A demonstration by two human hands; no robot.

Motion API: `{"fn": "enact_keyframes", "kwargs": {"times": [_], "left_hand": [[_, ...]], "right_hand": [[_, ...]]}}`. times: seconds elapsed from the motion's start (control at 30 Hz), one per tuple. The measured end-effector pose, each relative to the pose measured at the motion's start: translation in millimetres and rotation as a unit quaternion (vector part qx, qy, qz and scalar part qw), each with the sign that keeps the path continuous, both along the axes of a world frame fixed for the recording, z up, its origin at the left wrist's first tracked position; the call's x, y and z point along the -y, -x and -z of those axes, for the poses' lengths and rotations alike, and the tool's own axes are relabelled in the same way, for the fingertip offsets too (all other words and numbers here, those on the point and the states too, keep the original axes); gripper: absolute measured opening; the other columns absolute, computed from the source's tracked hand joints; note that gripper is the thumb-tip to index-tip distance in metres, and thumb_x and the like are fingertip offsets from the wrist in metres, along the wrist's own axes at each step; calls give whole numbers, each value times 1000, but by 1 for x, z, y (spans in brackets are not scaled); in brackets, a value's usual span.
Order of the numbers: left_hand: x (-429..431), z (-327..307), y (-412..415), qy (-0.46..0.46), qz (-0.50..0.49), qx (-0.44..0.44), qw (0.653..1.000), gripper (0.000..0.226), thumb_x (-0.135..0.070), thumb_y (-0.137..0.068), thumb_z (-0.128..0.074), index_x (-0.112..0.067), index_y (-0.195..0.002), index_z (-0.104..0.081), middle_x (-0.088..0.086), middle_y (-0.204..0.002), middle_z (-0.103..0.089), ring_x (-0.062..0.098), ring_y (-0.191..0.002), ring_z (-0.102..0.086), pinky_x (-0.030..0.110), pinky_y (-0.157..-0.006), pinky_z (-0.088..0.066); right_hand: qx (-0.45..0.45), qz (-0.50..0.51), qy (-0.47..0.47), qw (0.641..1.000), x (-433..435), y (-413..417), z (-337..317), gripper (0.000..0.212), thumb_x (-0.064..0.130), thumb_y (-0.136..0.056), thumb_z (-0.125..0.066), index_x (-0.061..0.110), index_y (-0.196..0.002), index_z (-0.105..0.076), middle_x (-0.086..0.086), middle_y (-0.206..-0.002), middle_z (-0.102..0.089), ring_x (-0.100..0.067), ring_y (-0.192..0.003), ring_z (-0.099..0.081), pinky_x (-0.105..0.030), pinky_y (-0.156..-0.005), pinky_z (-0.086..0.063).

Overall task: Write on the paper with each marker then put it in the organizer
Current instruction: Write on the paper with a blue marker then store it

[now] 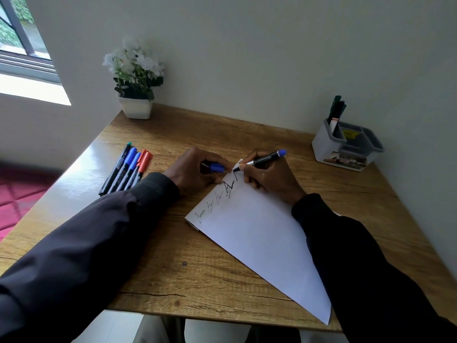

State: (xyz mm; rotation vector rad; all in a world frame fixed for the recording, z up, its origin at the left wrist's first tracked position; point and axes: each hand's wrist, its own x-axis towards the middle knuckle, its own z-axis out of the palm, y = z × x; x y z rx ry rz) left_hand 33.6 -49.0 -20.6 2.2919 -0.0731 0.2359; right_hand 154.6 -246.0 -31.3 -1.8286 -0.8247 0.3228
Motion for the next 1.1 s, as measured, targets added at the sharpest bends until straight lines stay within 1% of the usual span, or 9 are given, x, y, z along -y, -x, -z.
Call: {"fn": "enact_keyframes", "kwargs": {"times": [0.17, 0.27, 0.4, 0.47, 0.63, 0.77, 0.87, 0.97, 1.1], "left_hand": [[-1, -1, 1, -8, -10, 4, 1000, 39, -1, -84, -74, -19, -118, -68, -11, -112, -64, 0, -103, -56, -3, -78, -44], [-3, 2, -1, -18, -22, 3, 1000, 38, -3, -84, -75, -15, -120, -69, 1, -122, -68, 4, -107, -56, -4, -78, -44], [-5, 4, -2, -25, -26, 1, 999, 39, -3, -84, -76, -15, -120, -69, 3, -124, -69, 4, -106, -56, -5, -77, -43], [-4, 5, -3, -25, -23, 2, 999, 39, -4, -84, -76, -16, -120, -70, 3, -123, -69, 3, -107, -57, -4, -78, -44], [-7, 5, -7, -23, -23, 2, 999, 40, -5, -83, -77, -17, -121, -69, 3, -124, -69, 4, -108, -57, -3, -80, -45], [-7, 6, -6, -28, -19, 4, 999, 40, -4, -83, -77, -16, -121, -69, 3, -124, -69, 4, -109, -58, -1, -82, -46], [-5, 5, -5, -26, -15, 4, 1000, 40, -3, -84, -76, -16, -120, -68, 2, -123, -68, 4, -108, -58, -1, -81, -46], [-4, 3, -5, -24, -8, 2, 1000, 41, -3, -84, -76, -23, -119, -67, -4, -121, -67, 3, -109, -58, -1, -81, -46], [-3, 3, -4, -25, -9, 0, 1000, 40, -3, -85, -75, -20, -120, -68, -3, -120, -67, 2, -107, -58, -1, -80, -46]], "right_hand": [[-9, 10, 8, 1000, 0, 1, -2, 11, 13, -94, -72, 3, -91, -70, -19, -70, -70, -24, -49, -56, -26, -38, -38], [-13, 29, 9, 999, 0, 1, -4, 14, 4, -91, -70, 1, -79, -65, -17, -61, -66, -20, -42, -52, -21, -37, -35], [-21, 38, 3, 999, 0, 3, -6, 25, -2, -87, -67, 11, -67, -59, -13, -54, -62, -17, -36, -48, -18, -36, -32], [-23, 35, -7, 999, 1, 4, -5, 24, -3, -88, -66, 9, -68, -58, -14, -54, -61, -17, -36, -48, -19, -36, -33], [-30, 13, -28, 999, 4, 3, -3, 18, -2, -92, -66, -11, -79, -57, -29, -62, -62, -23, -40, -52, -23, -37, -37], [-13, -1, -13, 1000, 3, 1, -2, 17, -3, -91, -67, -11, -80, -57, -29, -62, -63, -26, -41, -52, -28, -38, -36], [-1, -4, -6, 1000, 2, 2, -2, 16, -3, -91, -67, -10, -79, -58, -28, -61, -63, -22, -40, -52, -23, -36, -36], [1, 6, -13, 1000, 2, 3, -2, 15, -4, -91, -67, -9, -79, -59, -28, -61, -63, -19, -39, -52, -21, -36, -37], [-11, 20, -20, 1000, 3, 1, 0, 16, 0, -92, -68, -11, -83, -60, -27, -63, -65, -25, -42, -55, -26, -37, -39]]}}
